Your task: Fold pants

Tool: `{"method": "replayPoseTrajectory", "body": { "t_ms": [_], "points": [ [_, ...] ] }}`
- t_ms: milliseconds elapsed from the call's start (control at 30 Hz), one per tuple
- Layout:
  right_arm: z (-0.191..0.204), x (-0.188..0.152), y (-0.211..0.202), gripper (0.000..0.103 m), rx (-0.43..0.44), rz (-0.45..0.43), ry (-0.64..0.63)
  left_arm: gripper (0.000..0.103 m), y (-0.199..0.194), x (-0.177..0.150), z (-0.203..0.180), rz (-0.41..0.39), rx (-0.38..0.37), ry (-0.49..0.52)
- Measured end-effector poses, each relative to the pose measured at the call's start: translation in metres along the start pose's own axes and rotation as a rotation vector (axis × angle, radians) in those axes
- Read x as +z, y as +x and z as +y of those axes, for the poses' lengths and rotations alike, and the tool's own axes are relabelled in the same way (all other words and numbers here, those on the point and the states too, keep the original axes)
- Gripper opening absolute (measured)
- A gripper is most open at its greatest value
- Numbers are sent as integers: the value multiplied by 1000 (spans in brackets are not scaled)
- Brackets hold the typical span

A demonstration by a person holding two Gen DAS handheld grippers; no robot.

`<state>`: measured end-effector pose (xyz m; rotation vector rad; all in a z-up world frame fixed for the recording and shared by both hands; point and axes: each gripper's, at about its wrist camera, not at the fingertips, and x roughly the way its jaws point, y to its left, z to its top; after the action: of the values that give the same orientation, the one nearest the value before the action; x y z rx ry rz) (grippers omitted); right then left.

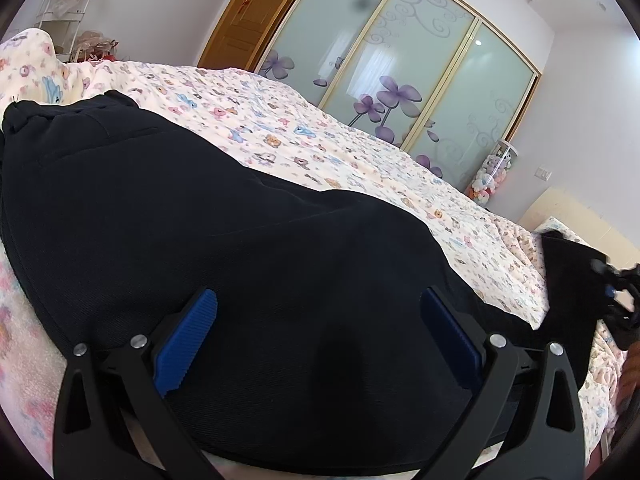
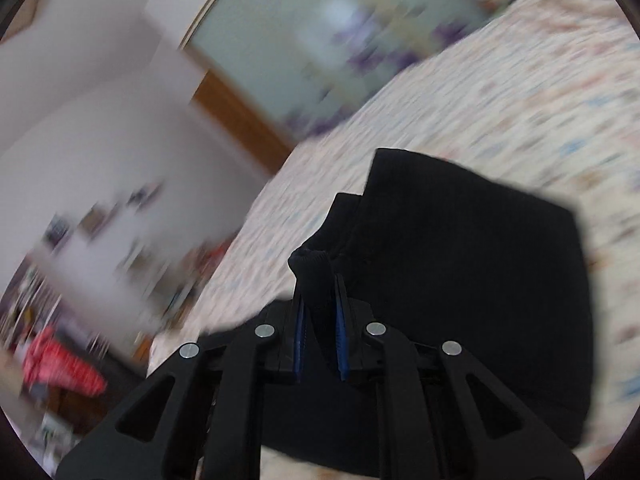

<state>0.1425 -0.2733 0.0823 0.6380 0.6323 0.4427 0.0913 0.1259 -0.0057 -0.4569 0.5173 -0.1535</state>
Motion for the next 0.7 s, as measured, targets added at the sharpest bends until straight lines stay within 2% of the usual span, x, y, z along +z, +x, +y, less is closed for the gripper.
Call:
{"method": "replayPoseTrajectory", "body": {
  "t_ms": [33,133,200,300,400,467,600,633,667,700],
  "points": [
    [7,-17,32,13,1,85,-21,101,0,0,0,-1,-1,-1],
    [7,-57,88,13,-66,254,-52,101,0,0,1,-1,-5,-4],
    [5,-67,96,13,-83,270,-41,101,0,0,3,-2,-10,-8],
    [8,-58,87,13,-40,216,-8,101,0,0,3,-4,-14,-11],
    [31,-55,81,13,-19,190,-91,101,1,0,3,-2,-10,-9],
    [39,-64,91,13,-43,228,-136,101,0,0,3,-3,-12,-10],
    [29,-89,110,15,-124,333,-201,101,1,0,2,-3,-12,-10],
    [31,-97,108,17,-135,339,-243,101,0,0,2,-3,-13,-10],
    [35,-99,107,25,-133,345,-273,101,1,0,2,-3,-12,-10],
    [41,-102,106,41,-115,367,-312,101,1,0,2,-2,-12,-10]
  ]
}}
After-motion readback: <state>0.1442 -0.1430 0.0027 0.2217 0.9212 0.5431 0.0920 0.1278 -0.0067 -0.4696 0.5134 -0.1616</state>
